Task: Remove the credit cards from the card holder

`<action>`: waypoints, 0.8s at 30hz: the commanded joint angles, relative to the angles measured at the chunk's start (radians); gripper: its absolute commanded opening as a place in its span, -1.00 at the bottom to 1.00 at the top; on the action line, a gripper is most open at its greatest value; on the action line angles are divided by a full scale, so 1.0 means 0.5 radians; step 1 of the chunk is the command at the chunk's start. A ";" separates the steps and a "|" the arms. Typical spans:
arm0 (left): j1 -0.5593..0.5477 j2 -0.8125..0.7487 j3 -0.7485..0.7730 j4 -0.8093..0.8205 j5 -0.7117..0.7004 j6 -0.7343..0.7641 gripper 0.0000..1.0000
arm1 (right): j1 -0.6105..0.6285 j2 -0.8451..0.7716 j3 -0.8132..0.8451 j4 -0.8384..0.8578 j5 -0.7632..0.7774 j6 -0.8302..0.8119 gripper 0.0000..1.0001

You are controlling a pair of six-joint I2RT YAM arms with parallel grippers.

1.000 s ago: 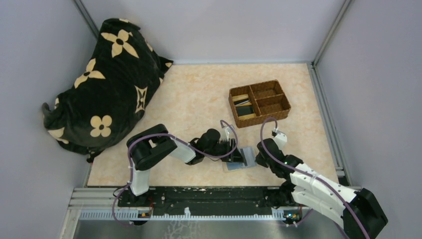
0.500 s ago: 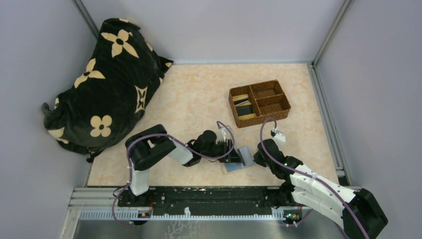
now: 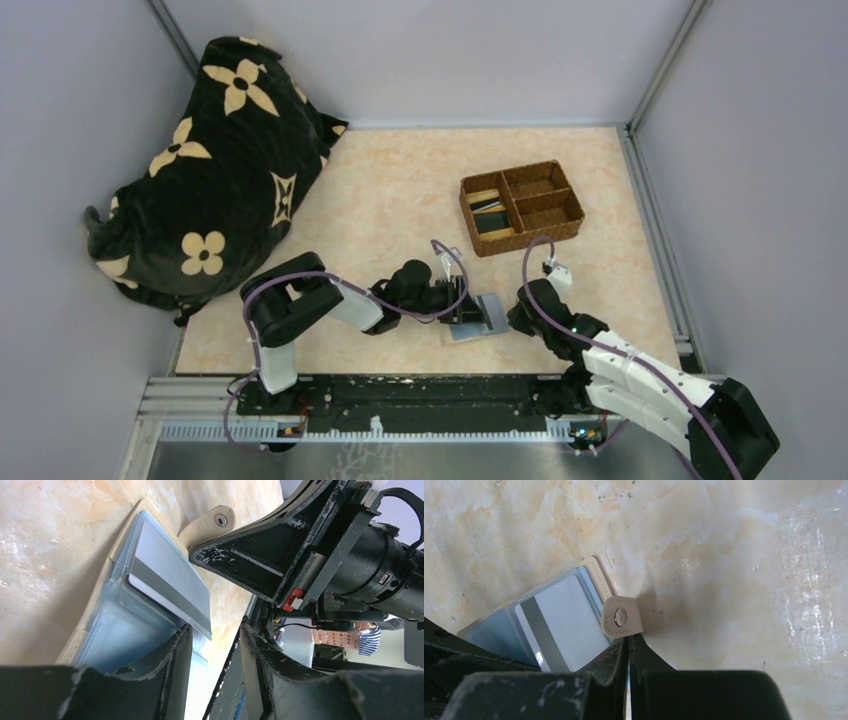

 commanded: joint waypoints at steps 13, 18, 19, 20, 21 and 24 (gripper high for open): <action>0.026 -0.056 -0.103 0.202 -0.168 -0.084 -0.06 | 0.211 -0.026 -0.082 -0.093 -0.092 0.139 -1.00; 0.026 -0.049 -0.113 0.294 -0.143 -0.115 -0.06 | 0.259 0.033 -0.097 -0.039 -0.084 0.182 -1.00; 0.026 -0.053 -0.112 0.296 -0.137 -0.113 -0.06 | 0.259 0.037 -0.098 -0.032 -0.085 0.185 -1.00; 0.025 -0.057 -0.110 0.301 -0.138 -0.110 -0.06 | 0.261 0.041 -0.098 -0.029 -0.080 0.186 -1.00; 0.025 -0.062 -0.109 0.306 -0.133 -0.105 -0.06 | 0.259 0.042 -0.100 -0.024 -0.076 0.186 -1.00; 0.024 -0.073 -0.103 0.325 -0.116 -0.103 -0.06 | 0.262 0.054 -0.114 0.010 -0.089 0.188 -1.00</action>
